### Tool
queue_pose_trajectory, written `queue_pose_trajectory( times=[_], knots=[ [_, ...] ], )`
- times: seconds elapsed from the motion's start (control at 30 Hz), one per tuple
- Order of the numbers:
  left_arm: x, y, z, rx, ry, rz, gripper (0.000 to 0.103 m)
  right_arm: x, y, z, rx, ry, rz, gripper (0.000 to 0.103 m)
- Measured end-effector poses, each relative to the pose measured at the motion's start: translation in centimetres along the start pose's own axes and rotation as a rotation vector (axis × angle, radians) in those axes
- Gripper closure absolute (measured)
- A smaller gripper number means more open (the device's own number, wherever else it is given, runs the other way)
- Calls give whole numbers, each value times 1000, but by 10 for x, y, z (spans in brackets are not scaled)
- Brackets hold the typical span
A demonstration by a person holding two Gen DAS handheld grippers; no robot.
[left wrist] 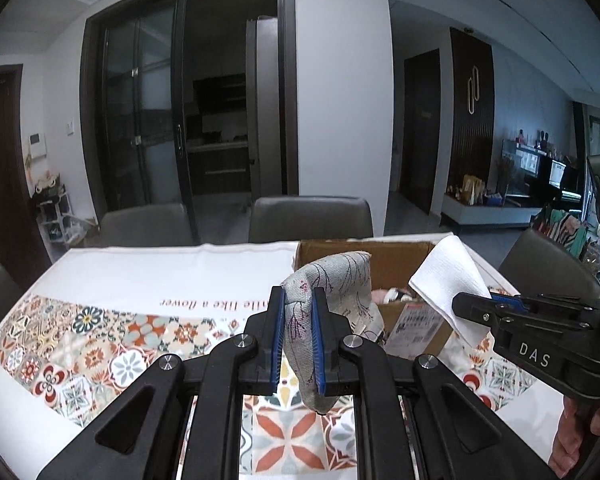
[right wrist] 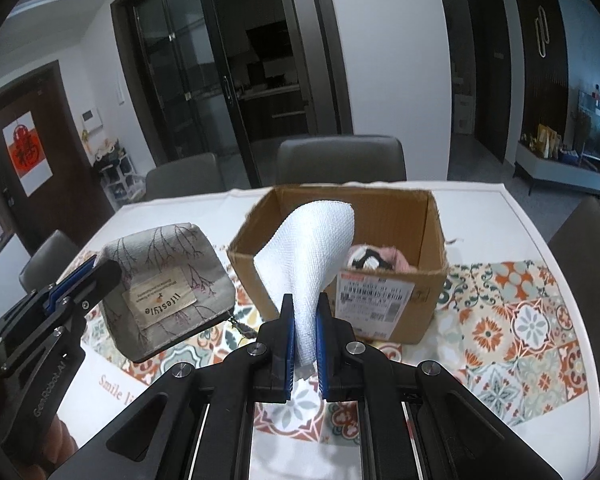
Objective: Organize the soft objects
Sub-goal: 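Lift the pouch and white cloth and carry them over the box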
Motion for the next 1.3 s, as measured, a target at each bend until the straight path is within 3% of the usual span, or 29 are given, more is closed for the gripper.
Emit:
queue_pose_trajectory(
  times=[0.4, 0.77, 1.3],
  knots=[
    [-34, 0, 4, 6, -86, 17, 89, -27, -1, -9, -9, -76, -13, 93],
    [-53, -5, 25, 20, -111, 36, 89, -51, -7, -8, -2, -126, -24, 93],
    [-62, -17, 76, 34, -84, 73, 89, -71, -25, 32, 11, -90, -19, 93]
  ],
)
Point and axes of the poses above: each gripper's, at about its wrist camera, not at the fingertips, and z roughly the way its jaws point, y to its left, x to its underside, the point moved 3 cm from there along z, roughly the way its jaws point, and after that the axes turned 2 degrees about x, right-handed, at the moved point
